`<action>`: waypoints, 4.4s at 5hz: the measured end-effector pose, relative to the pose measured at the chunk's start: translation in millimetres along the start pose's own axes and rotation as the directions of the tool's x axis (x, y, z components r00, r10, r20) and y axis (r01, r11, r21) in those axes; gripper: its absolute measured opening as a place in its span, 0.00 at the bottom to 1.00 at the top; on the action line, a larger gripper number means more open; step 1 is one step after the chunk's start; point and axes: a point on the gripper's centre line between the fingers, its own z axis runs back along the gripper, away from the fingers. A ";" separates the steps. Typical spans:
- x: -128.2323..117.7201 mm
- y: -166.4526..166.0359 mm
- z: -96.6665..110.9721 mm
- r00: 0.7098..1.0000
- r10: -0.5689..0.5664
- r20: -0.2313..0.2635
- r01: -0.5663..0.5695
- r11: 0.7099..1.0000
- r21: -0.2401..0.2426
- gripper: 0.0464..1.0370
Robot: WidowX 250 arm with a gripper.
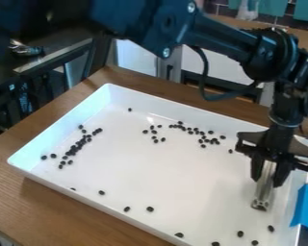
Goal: Sweep into pile
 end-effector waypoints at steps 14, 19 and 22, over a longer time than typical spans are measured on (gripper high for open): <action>-5.8 269.8 -0.1 0.982 0.176 -0.067 -0.171 0.982 0.076 0.32; -23.3 232.2 48.4 0.905 0.421 0.060 -0.425 0.902 0.078 0.32; -30.3 92.5 53.8 0.877 0.481 -0.022 -0.477 0.874 0.089 0.32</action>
